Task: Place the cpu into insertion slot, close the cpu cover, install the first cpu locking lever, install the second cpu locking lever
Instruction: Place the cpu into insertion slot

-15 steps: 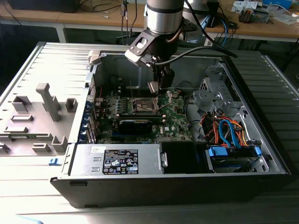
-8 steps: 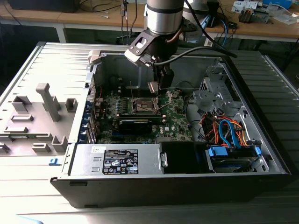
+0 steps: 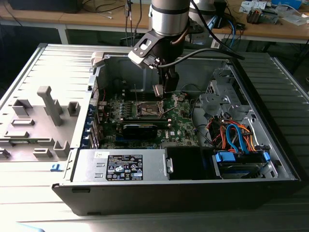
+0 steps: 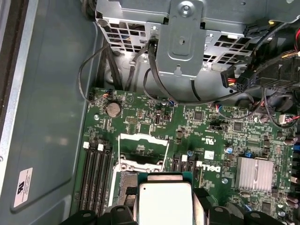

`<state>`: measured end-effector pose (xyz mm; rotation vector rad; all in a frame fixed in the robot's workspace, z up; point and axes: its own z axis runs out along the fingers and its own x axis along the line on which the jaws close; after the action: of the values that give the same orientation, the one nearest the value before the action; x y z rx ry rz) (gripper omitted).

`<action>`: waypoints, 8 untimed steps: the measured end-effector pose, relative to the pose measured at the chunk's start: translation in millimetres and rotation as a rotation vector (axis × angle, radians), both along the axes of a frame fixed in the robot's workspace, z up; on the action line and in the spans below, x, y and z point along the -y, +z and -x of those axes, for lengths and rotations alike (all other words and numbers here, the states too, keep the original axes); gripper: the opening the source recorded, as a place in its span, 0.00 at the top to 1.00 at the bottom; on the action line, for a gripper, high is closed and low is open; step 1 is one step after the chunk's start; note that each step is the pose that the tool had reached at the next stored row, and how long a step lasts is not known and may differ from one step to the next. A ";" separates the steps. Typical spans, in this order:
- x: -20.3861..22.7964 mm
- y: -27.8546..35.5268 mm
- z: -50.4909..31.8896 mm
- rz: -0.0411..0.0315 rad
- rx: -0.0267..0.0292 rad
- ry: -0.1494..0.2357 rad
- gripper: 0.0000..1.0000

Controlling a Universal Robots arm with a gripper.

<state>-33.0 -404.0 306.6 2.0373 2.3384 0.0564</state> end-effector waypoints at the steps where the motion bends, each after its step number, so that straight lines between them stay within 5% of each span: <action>1: 0.0 -0.1 0.0 0.0000 0.0001 -0.004 0.45; 8: 0.0 -0.5 0.0 0.0000 0.0000 -0.026 0.45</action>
<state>-33.0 -404.0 306.2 2.0671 2.3115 0.0556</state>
